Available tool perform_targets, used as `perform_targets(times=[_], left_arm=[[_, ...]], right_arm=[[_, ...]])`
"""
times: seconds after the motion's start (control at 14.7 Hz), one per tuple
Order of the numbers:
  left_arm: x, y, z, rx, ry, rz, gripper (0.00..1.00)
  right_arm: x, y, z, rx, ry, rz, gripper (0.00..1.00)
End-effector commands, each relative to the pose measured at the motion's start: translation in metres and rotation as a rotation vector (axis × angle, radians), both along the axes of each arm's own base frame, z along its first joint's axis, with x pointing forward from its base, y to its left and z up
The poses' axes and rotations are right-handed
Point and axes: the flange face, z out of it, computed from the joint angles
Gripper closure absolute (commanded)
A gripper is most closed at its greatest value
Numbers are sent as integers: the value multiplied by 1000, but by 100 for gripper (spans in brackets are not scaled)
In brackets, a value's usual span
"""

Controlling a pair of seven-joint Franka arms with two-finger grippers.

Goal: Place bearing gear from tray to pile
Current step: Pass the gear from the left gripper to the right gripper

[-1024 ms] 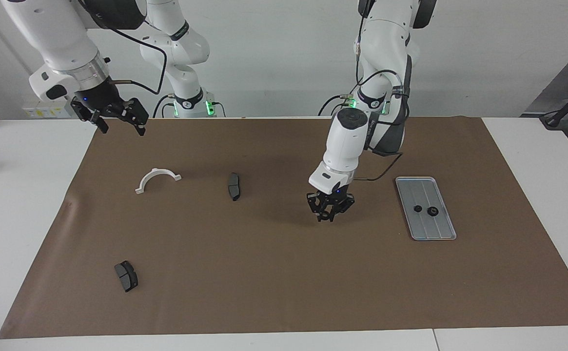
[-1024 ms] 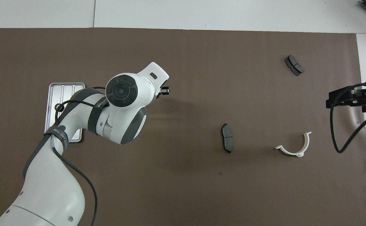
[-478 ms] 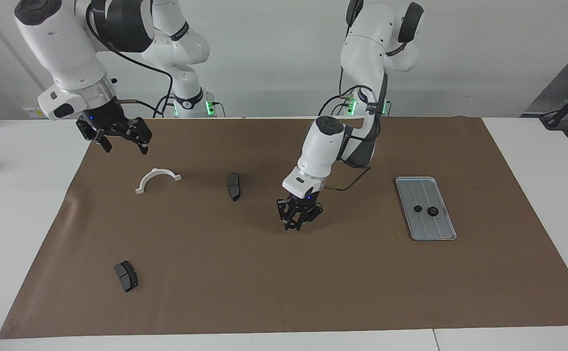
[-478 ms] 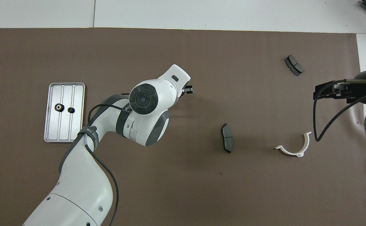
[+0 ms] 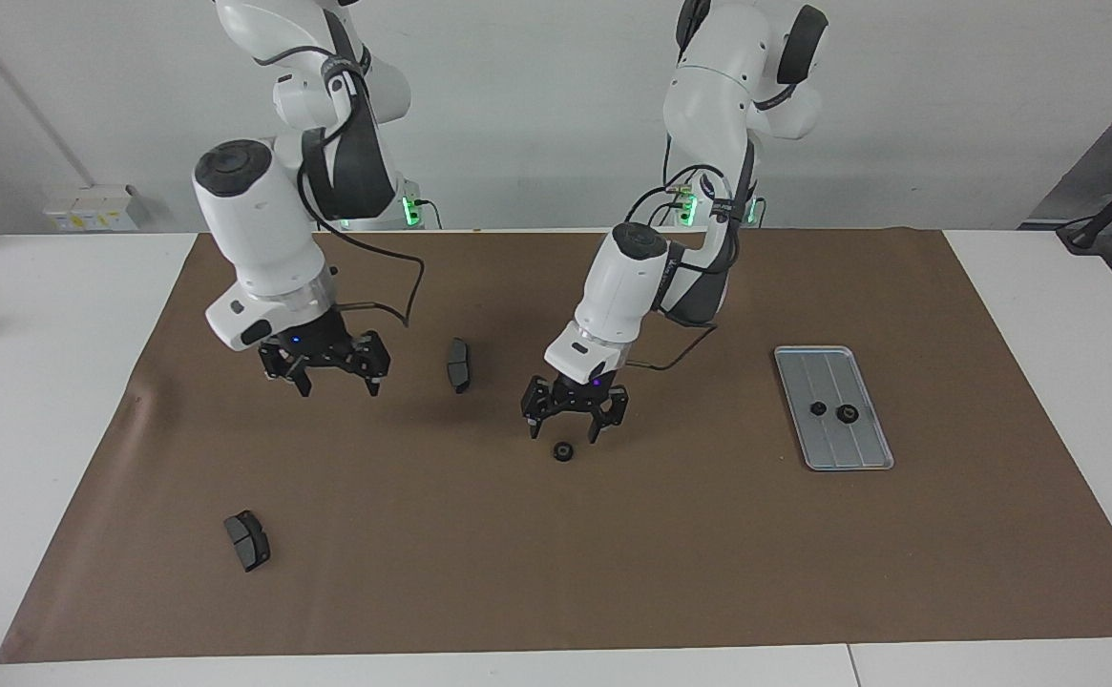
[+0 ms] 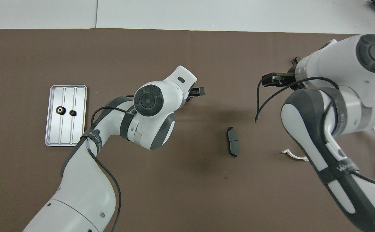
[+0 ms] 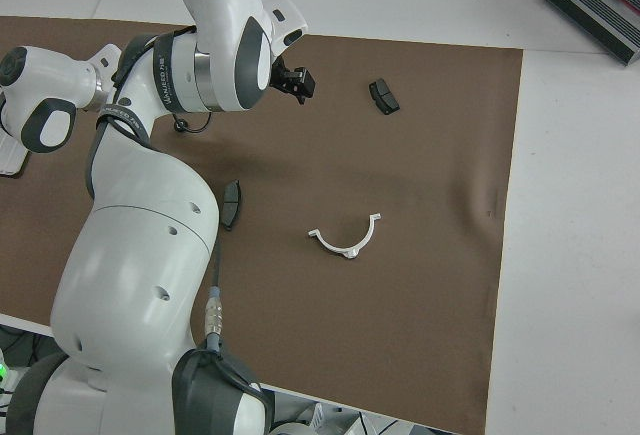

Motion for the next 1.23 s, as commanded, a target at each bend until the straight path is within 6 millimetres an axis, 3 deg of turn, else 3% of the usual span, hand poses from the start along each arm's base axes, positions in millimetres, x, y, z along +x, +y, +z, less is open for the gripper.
perform_targets(times=[0.0, 0.07, 0.14, 0.34, 0.48, 0.55, 0.61, 0.89, 1.02, 1.16], left_arm=[[16, 49, 19, 35, 103, 60, 0], [21, 73, 33, 45, 120, 75, 0], [25, 96, 43, 49, 129, 94, 0], [27, 166, 59, 68, 115, 85, 0], [30, 217, 55, 92, 122, 79, 0], [31, 238, 49, 106, 124, 62, 0], [31, 263, 43, 121, 132, 54, 0], [26, 339, 24, 160, 135, -2, 0], [25, 369, 16, 169, 126, 7, 0], [20, 383, 2, 177, 127, 11, 0]], right_arm=[[4, 55, -19, 53, -46, -52, 0], [4, 80, -28, 75, -71, -67, 0], [8, 93, -38, 89, -95, -88, 0], [5, 145, -59, 139, -153, -103, 0], [5, 191, -86, 140, -161, -64, 0], [1, 219, -110, 133, -141, -39, 0], [2, 234, -126, 112, -147, -8, 0], [-14, 267, -153, 13, -172, 98, 0], [-14, 265, -159, 8, -183, 114, 0], [-15, 267, -168, 2, -192, 130, 5]])
